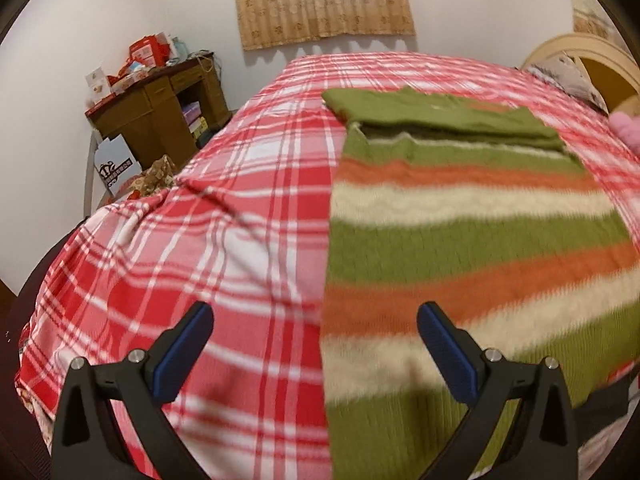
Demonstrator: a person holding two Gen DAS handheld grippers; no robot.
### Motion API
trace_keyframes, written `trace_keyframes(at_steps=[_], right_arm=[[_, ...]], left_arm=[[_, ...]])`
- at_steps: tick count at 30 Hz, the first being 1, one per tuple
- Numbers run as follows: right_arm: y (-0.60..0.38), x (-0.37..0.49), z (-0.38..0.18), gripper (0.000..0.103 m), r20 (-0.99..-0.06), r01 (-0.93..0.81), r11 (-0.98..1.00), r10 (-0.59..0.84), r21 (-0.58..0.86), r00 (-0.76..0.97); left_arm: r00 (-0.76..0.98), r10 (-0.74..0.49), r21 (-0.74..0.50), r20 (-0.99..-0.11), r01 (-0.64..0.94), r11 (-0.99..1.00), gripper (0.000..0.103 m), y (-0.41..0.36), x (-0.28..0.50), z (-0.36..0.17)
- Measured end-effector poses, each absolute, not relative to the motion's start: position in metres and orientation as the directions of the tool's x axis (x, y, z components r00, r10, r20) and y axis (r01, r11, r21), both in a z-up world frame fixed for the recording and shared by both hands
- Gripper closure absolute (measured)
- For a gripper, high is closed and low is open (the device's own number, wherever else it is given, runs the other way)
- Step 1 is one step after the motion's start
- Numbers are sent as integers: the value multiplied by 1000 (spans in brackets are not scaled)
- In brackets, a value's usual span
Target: Fold small clothes
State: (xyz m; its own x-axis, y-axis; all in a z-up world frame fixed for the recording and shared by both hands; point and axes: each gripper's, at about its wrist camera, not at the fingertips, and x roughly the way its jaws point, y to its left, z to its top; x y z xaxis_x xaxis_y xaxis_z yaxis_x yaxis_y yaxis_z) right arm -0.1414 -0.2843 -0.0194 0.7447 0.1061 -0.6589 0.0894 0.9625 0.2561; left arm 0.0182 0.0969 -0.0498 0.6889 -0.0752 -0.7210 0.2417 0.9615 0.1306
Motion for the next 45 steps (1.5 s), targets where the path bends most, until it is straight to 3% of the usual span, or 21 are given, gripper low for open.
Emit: trace_keyframes(at_steps=[3,8,10,16,27,29,32,33,34,35,38,45], right_arm=[[-269,-145,-22,45,-686,48,972,126,229,717],[-257,-160,-38,45,-735,13,970,175,242,655],[-257,-166,-45,45,-754,23,968,180,250,632],[-249,-183,-59,45,-795,23,964,204,264,571],[-251,-181,-94,45,-816,56,941,258,333,518],[-254,-180,-99,53,-810,70,933,268,354,521],[-258,-178,-106,74,-814,80,928,276,365,511],[-260,-177,-108,86,-816,82,925,282,371,504],[-261,-177,-111,90,-818,89,920,292,382,496],[-262,-177,-113,92,-815,92,911,309,401,491],[-260,-177,-108,94,-805,65,904,342,423,485],[-261,-162,-67,95,-686,-30,839,465,544,559]], left_arm=[[660,-128,112,-740,309,944,2,97,1,-55],[627,-163,102,-761,365,926,23,92,-10,-61],[588,-210,29,-782,370,928,29,96,-5,-63],[511,-252,-73,-822,344,936,29,104,-2,-80],[487,-248,-57,-837,374,926,29,89,-16,-93],[488,-259,-67,-834,375,925,35,90,-14,-93],[492,-271,-81,-827,373,924,44,91,-15,-92],[494,-273,-83,-826,372,924,48,91,-14,-92],[495,-279,-89,-823,372,924,58,92,-14,-90],[498,-281,-93,-820,369,925,73,92,-14,-89],[487,-299,-125,-821,358,925,88,97,-10,-83],[498,-360,-182,-789,370,911,92,95,-2,-57]])
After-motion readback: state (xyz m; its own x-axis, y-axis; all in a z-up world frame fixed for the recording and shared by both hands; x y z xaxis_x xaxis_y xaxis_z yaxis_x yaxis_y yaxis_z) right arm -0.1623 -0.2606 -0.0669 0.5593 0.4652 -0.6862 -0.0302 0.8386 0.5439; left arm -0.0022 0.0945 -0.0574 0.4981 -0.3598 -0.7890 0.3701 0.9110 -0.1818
